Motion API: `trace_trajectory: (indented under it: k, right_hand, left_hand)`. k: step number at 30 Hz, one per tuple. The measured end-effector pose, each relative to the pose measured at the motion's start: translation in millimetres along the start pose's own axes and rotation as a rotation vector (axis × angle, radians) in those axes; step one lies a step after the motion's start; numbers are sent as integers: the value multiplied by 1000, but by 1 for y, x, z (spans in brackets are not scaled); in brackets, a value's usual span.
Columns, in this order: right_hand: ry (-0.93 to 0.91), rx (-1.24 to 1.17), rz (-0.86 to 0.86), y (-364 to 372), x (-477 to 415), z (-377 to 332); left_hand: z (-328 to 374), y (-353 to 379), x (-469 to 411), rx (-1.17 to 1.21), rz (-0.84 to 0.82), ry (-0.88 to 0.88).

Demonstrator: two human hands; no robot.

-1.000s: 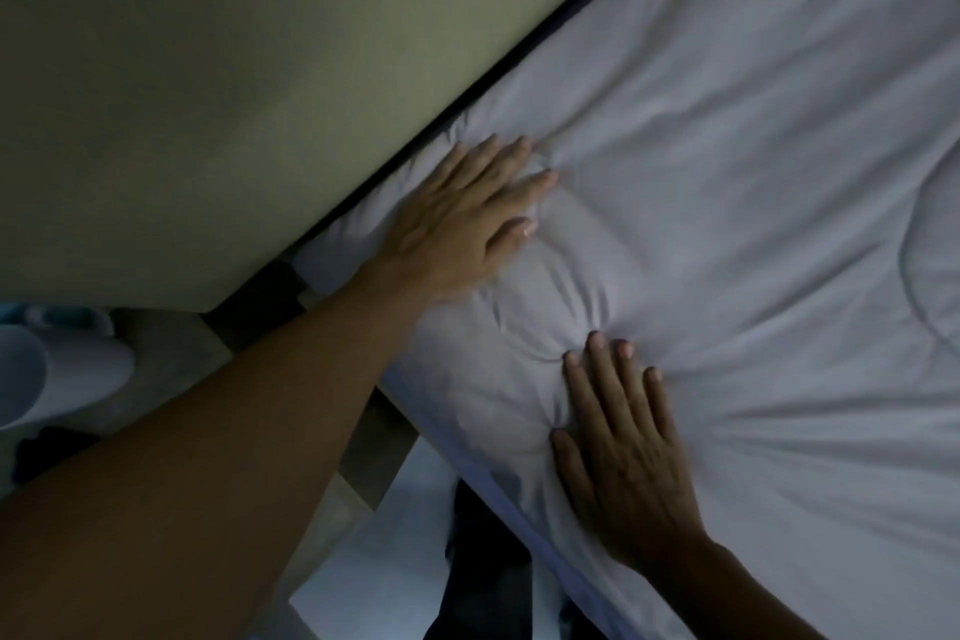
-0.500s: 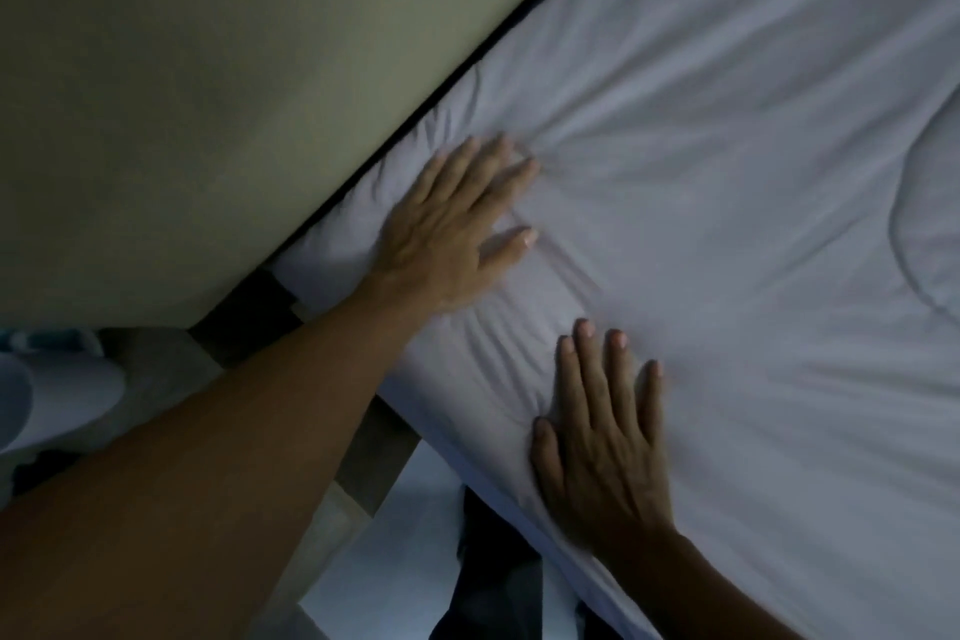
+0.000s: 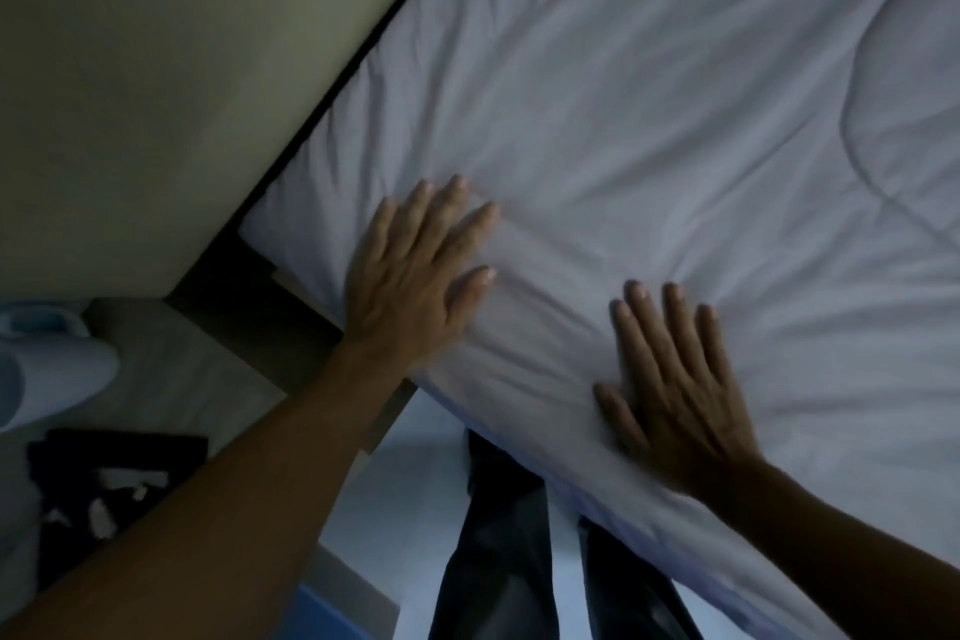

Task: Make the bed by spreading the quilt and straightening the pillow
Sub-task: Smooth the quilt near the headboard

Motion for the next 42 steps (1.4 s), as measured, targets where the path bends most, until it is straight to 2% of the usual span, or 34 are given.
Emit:
trace_trajectory:
  k: [6,10,12,14,16,18,20,23,26,29,36,42]
  right_hand:
    - [-122,-61,-37,31,28,-51]
    - [-265,-214,-45,24,51,-56]
    - [-167,-359,102,10,61,-29]
    - [62,-393,222,1,75,15]
    - [283,-361,183,11,90,59]
    - [365,-290,66,36,108,85]
    - [351,-209,-17,64,135,91]
    - [361,-207,-56,99,187,83]
    - [365,-297,-86,119,226,70]
    - [290,-413,-37,110,259,62]
    - [274,-681,24,53,383,122]
    - [401,-813,90,33,499,212]
  left_hand:
    - [-43,-7,-3,70,-66,-227]
    - [-8,-26,8,121,11,-331]
    - [46,-36,16,123,81,-141]
    - [110,-29,24,101,48,131]
    - [155,-8,34,64,-11,304]
    - [171,16,41,-18,-55,365]
    - [156,31,46,-19,-86,248]
    - [118,34,62,16,-126,-86]
    - [109,32,86,10,-202,-254]
    - [124,18,112,71,-362,-397]
    - [306,-41,180,237,-595,-214]
    - [469,-92,226,329,-561,-49]
Point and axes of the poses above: each hand's wrist, its own x-axis away from the middle knuckle, its own y-axis out of the palm, z = x × y, the point moved 8 cm from there along -x, towards the middle knuckle, and after that the axes turned 15 degrees about -z, right-handed, at the moved point
